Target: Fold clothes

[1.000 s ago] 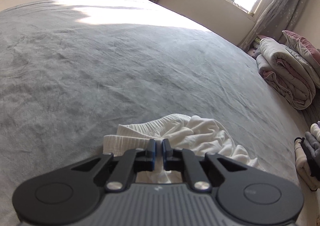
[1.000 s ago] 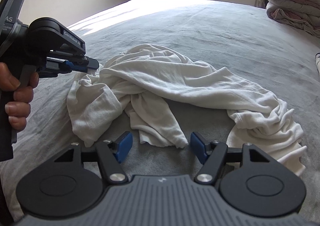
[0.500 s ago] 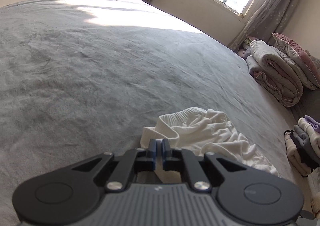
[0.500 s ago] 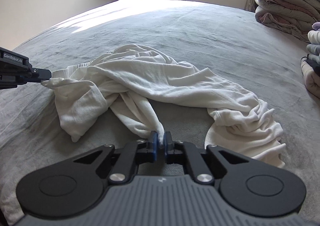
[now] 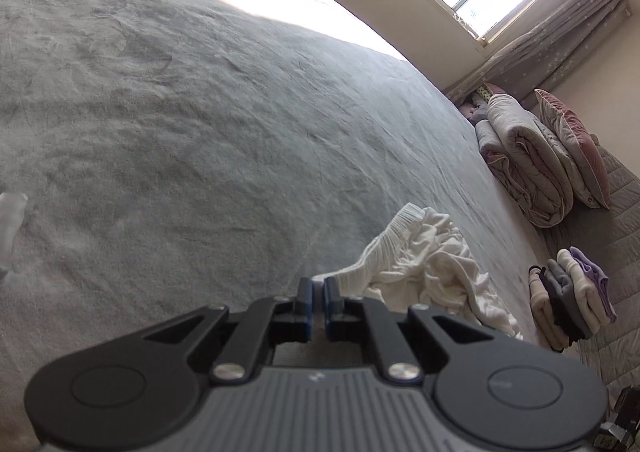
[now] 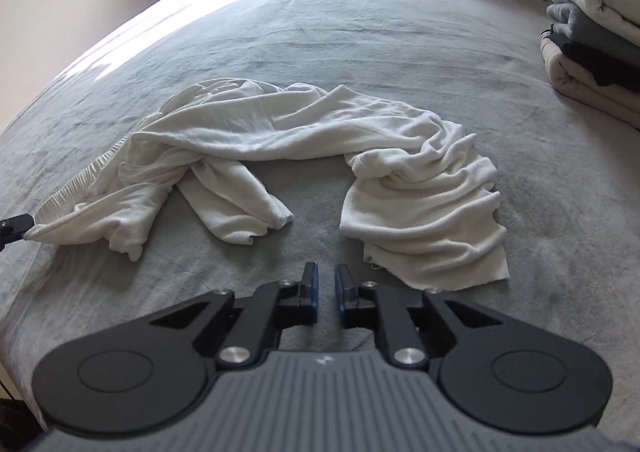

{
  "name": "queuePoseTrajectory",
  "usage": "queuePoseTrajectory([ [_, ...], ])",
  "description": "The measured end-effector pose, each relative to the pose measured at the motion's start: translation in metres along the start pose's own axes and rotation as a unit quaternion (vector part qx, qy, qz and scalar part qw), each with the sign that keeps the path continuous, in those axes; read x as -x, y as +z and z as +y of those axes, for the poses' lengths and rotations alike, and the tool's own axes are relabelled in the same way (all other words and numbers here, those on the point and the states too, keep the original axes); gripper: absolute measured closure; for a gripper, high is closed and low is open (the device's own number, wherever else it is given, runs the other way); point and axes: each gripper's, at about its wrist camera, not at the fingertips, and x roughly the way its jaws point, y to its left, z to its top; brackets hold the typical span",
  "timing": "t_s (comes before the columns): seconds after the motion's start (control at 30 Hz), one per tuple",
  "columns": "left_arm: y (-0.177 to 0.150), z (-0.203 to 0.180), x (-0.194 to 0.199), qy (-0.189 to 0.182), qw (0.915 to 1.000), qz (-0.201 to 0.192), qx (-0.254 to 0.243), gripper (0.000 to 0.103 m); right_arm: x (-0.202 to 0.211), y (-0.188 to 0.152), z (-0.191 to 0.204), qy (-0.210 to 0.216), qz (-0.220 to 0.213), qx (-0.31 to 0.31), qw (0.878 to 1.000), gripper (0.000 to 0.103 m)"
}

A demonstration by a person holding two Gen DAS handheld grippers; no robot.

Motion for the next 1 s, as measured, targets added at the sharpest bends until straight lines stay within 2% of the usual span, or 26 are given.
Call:
queuePoseTrajectory([
  [0.2,-0.008,0.004,-0.002,-0.030,0.9988,0.030,-0.024,0.098,0.005,0.025,0.027,0.016,-0.003,0.007,1.000,0.085],
  [0.23,-0.008,0.004,-0.003,-0.036,0.9982,0.036,-0.030,0.097,0.004,0.030,0.033,0.021,-0.002,0.008,1.000,0.080],
  [0.27,-0.009,0.005,-0.004,-0.042,0.9977,0.040,-0.034,0.097,0.003,0.035,0.039,0.026,-0.001,0.009,1.000,0.070],
  [0.3,-0.010,0.006,-0.006,-0.048,0.9973,0.043,-0.035,0.095,0.001,0.040,0.046,0.031,-0.001,0.012,0.999,0.064],
  [0.33,-0.011,0.008,-0.008,-0.049,0.9972,0.044,-0.035,0.090,0.000,0.045,0.053,0.035,-0.001,0.015,0.999,0.058],
  [0.37,-0.011,0.009,-0.010,-0.050,0.9972,0.044,-0.033,0.081,-0.002,0.050,0.061,0.040,-0.001,0.018,0.999,0.058],
  [0.43,-0.012,0.011,-0.015,-0.052,0.9974,0.041,-0.026,0.075,-0.005,0.060,0.075,0.050,-0.001,0.025,0.998,0.058],
  [0.6,-0.013,0.008,-0.021,-0.071,0.9966,0.024,-0.033,0.078,-0.016,0.084,0.117,0.072,0.000,0.042,0.997,0.058],
  [0.67,-0.015,0.001,-0.020,-0.079,0.9953,0.010,-0.056,0.091,-0.023,0.092,0.133,0.078,0.004,0.045,0.996,0.058],
  [0.73,-0.017,-0.005,-0.018,-0.086,0.9932,-0.004,-0.079,0.094,-0.031,0.098,0.148,0.079,0.008,0.051,0.995,0.057],
  [0.87,-0.025,-0.023,-0.008,-0.106,0.9815,-0.039,-0.155,0.095,-0.047,0.108,0.175,0.077,0.013,0.071,0.994,0.052],
  [1.0,-0.034,-0.035,-0.004,-0.129,0.9693,-0.040,-0.205,0.096,-0.061,0.115,0.193,0.065,0.024,0.090,0.994,0.051],
])
